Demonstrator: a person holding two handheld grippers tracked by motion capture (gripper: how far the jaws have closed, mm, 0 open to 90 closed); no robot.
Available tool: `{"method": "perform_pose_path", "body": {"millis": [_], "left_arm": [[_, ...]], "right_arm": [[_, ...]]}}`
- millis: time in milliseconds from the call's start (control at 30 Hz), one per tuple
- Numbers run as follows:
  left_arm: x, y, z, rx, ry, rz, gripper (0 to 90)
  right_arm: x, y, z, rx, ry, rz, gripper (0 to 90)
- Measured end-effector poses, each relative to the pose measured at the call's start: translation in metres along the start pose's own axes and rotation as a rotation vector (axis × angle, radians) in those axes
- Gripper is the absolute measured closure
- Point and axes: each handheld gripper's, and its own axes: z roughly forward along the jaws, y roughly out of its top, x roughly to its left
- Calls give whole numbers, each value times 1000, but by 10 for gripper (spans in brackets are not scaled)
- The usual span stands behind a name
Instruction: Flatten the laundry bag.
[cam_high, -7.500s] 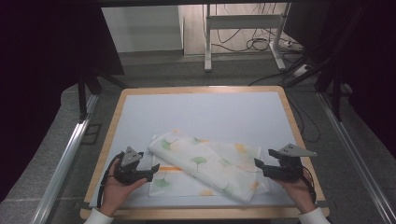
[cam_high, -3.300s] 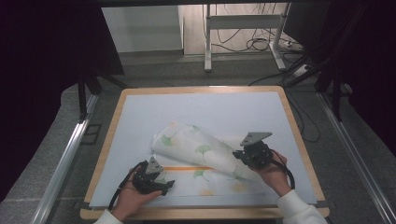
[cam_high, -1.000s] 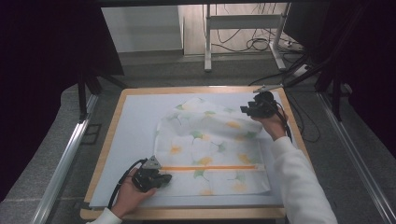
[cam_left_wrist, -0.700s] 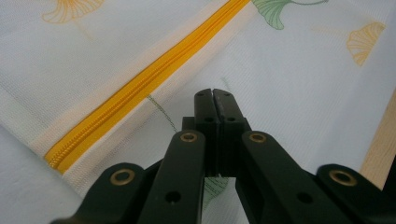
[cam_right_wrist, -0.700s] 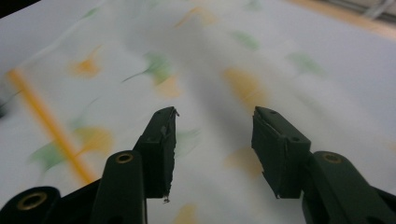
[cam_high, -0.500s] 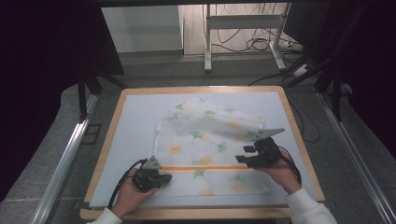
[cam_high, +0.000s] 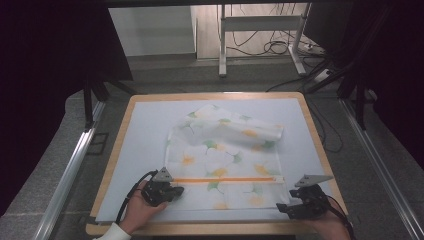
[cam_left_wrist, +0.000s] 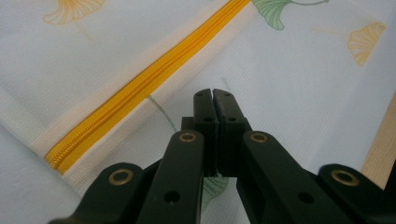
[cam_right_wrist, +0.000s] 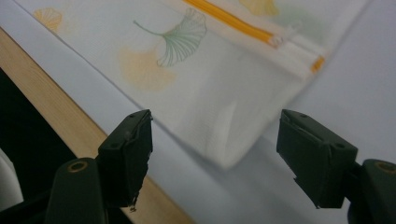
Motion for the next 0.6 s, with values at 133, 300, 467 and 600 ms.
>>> {"method": "perform_pose_path", "body": {"millis": [133,300,467,600], "left_arm": [[0,0,0,-2,0,-2,891],[0,0,0,-2,1,1,891],[0,0,0,-2,1,5,891],[0,0,0,-2,1,7,889]], "right_arm": [[-1,-6,6,5,34,40,345],[-3,-3,12,12,28,48,439],[1,4,20,24,-17,20,580],[4,6,22,31,-67,-22,787]]}}
